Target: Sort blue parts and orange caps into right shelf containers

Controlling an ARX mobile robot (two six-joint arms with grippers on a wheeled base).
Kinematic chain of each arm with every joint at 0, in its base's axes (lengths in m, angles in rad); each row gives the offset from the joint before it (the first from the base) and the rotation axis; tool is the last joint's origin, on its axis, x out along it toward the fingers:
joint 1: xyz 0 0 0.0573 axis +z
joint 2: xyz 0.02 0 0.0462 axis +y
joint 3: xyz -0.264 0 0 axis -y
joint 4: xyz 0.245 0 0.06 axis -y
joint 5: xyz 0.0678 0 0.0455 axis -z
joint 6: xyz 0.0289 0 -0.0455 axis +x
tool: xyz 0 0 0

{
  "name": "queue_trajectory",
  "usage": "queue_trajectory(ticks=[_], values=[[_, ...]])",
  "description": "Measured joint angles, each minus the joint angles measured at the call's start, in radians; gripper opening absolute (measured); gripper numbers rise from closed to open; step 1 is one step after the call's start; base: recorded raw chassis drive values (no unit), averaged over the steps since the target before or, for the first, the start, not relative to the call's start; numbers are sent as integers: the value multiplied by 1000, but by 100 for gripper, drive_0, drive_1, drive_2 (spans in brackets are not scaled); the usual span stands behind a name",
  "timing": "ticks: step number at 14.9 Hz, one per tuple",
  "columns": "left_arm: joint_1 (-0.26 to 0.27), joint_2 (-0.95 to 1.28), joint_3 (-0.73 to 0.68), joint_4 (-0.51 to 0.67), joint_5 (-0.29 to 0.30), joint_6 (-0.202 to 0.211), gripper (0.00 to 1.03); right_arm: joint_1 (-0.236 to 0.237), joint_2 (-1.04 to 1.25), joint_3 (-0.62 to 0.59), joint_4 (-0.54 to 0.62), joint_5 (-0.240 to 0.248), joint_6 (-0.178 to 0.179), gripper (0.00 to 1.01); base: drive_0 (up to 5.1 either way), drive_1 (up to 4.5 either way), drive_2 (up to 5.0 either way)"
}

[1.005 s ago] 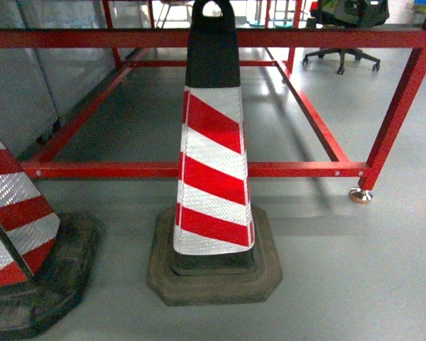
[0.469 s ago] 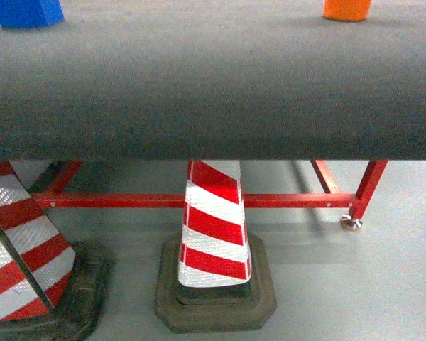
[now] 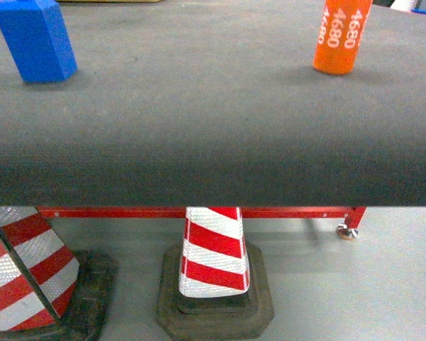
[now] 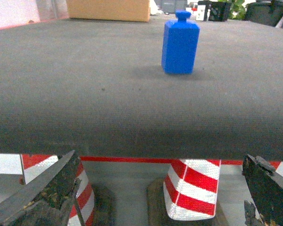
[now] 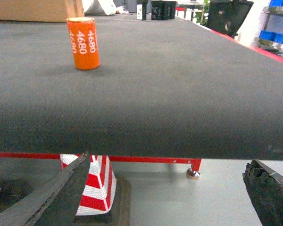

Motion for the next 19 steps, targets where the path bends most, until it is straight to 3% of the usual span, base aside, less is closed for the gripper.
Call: queue_trajectory(ticks=[19], values=[[0,0,0,0,0,2,98,0,0,0,0,0,0,98,0,0,0]])
